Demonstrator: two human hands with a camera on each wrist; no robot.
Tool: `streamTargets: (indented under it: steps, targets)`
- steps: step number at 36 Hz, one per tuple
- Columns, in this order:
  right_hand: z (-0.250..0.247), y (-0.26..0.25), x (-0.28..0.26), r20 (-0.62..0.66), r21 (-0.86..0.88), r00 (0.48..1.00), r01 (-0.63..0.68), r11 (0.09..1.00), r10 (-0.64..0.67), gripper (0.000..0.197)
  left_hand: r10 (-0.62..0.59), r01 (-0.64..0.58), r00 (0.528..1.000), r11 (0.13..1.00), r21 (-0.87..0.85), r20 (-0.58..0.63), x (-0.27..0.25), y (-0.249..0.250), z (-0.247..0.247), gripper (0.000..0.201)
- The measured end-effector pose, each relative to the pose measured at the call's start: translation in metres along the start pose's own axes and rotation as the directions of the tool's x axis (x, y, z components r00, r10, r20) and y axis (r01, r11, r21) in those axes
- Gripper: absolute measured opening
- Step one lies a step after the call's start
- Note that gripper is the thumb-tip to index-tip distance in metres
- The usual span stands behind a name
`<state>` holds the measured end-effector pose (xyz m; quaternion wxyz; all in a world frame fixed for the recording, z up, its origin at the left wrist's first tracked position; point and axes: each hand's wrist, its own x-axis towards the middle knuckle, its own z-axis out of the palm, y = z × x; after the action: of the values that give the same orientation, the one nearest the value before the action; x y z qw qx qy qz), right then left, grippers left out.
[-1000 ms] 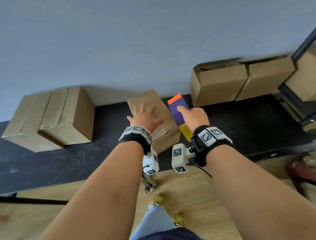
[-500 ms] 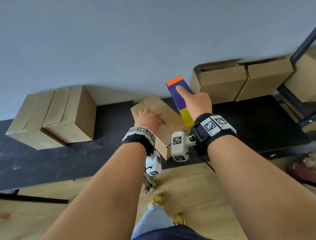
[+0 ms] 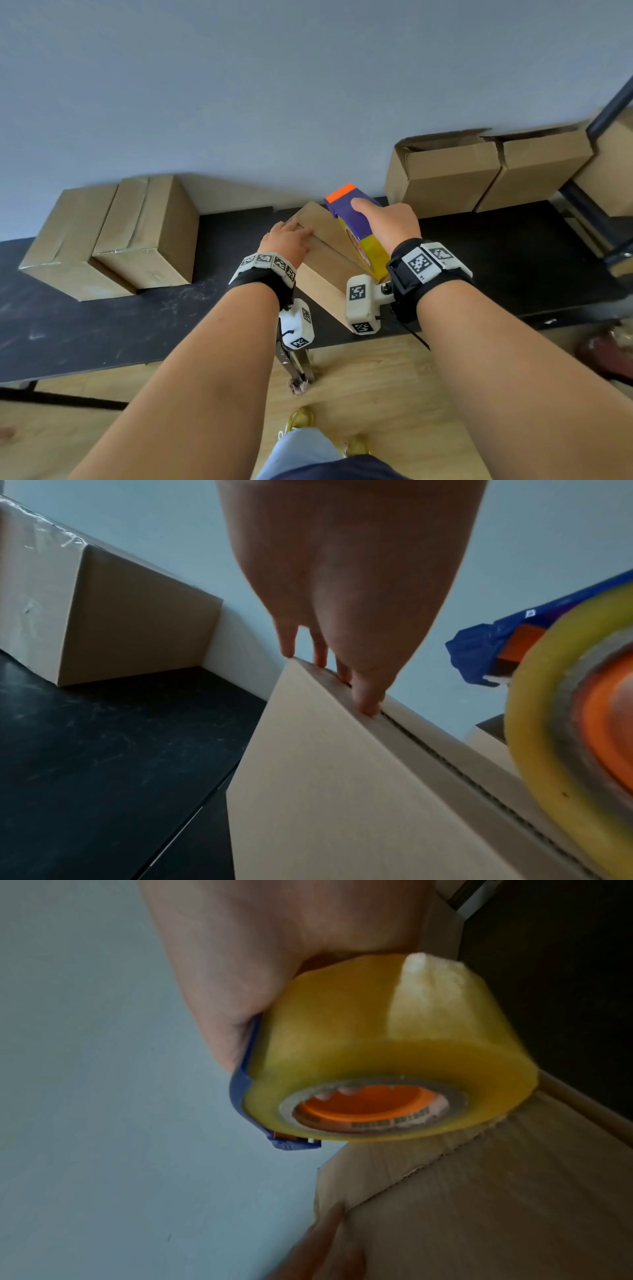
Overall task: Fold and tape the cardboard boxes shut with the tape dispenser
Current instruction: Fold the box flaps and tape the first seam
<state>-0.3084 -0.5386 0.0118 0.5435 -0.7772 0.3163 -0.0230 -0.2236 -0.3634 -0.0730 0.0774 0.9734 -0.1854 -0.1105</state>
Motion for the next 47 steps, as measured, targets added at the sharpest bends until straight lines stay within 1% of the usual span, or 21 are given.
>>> streamTargets:
  steps: [3,6,10,11,13,15,16,17,20,22,24,26,28,29,31,33,35,37,39,44,47]
  targets:
    - [0.007,-0.006,0.002,0.044,0.005,0.999,0.004,1.0,-0.004,0.039,-0.006,0.005,1.0,0.999,-0.044,-0.017,0.007,-0.008,-0.002,0.038]
    - [0.014,-0.013,0.005,0.107,0.015,0.994,0.016,1.0,-0.018,0.045,-0.074,0.072,0.997,0.977,-0.202,-0.002,0.02,-0.018,-0.009,0.049]
    - [0.022,-0.018,0.008,0.198,-0.045,0.98,0.034,0.998,-0.025,0.043,-0.215,0.16,0.976,0.825,-0.542,-0.04,0.03,-0.032,-0.032,0.036]
    - [0.023,-0.018,0.009,0.219,-0.075,0.975,0.043,0.996,-0.025,0.043,-0.232,0.164,0.972,0.77,-0.617,-0.031,0.032,-0.034,-0.039,0.031]
    - [0.024,-0.02,0.011,0.241,-0.134,0.97,0.06,0.989,-0.026,0.043,-0.185,0.199,0.977,0.623,-0.757,0.105,0.036,-0.034,-0.051,0.025]
    - [0.024,-0.021,0.013,0.245,-0.173,0.969,0.07,0.982,-0.026,0.044,-0.166,0.33,0.943,0.367,-0.87,0.288,0.037,-0.03,-0.06,0.033]
    - [0.023,-0.021,0.014,0.247,-0.181,0.969,0.071,0.981,-0.024,0.045,-0.182,0.376,0.923,0.242,-0.894,0.338,0.038,-0.028,-0.063,0.04]
    - [0.023,-0.021,0.014,0.249,-0.185,0.968,0.069,0.98,-0.021,0.046,-0.181,0.398,0.913,0.192,-0.897,0.367,0.039,-0.026,-0.064,0.046]
    - [0.021,-0.02,0.017,0.256,-0.202,0.967,0.071,0.977,-0.018,0.048,-0.131,0.443,0.896,0.176,-0.879,0.425,0.043,-0.024,-0.06,0.049]
    - [0.021,-0.019,0.018,0.256,-0.212,0.967,0.071,0.975,-0.015,0.053,-0.137,0.476,0.879,0.177,-0.862,0.457,0.045,-0.022,-0.059,0.045]
    - [0.021,-0.018,0.02,0.254,-0.206,0.967,0.067,0.976,-0.013,0.056,-0.133,0.51,0.86,0.183,-0.84,0.493,0.048,-0.022,-0.058,0.049]
    - [0.022,-0.019,0.021,0.252,-0.203,0.968,0.063,0.977,-0.01,0.057,-0.12,0.564,0.825,0.22,-0.796,0.552,0.052,-0.025,-0.057,0.061]
    - [0.023,-0.018,0.023,0.252,-0.201,0.968,0.058,0.978,-0.006,0.055,-0.097,0.637,0.764,0.267,-0.723,0.638,0.053,-0.03,-0.056,0.069]
    - [0.023,-0.018,0.023,0.253,-0.2,0.968,0.056,0.978,-0.004,0.054,-0.08,0.665,0.735,0.276,-0.694,0.673,0.052,-0.031,-0.056,0.07]
    - [0.023,-0.018,0.024,0.256,-0.201,0.967,0.055,0.978,-0.002,0.054,-0.05,0.684,0.711,0.276,-0.675,0.701,0.054,-0.035,-0.053,0.066]
    - [0.022,-0.017,0.025,0.262,-0.2,0.965,0.058,0.978,-0.004,0.054,-0.028,0.676,0.717,0.27,-0.685,0.696,0.055,-0.037,-0.048,0.062]
    - [0.022,-0.017,0.025,0.268,-0.201,0.963,0.061,0.978,-0.005,0.053,-0.037,0.647,0.753,0.227,-0.728,0.657,0.058,-0.037,-0.046,0.058]
    - [0.022,-0.018,0.026,0.276,-0.208,0.961,0.064,0.976,-0.004,0.052,-0.082,0.611,0.788,0.215,-0.762,0.61,0.056,-0.035,-0.049,0.044]
    - [0.022,-0.018,0.026,0.286,-0.212,0.958,0.066,0.975,-0.003,0.052,-0.105,0.593,0.804,0.218,-0.775,0.585,0.054,-0.033,-0.052,0.03]
    - [0.025,-0.02,0.028,0.3,-0.222,0.954,0.06,0.973,0.009,0.052,-0.119,0.596,0.803,0.169,-0.785,0.584,0.052,-0.04,-0.052,0.015]
    - [0.026,-0.023,0.027,0.308,-0.193,0.951,0.058,0.98,0.005,0.054,-0.134,0.609,0.793,0.196,-0.769,0.594,0.048,-0.041,-0.059,0.021]
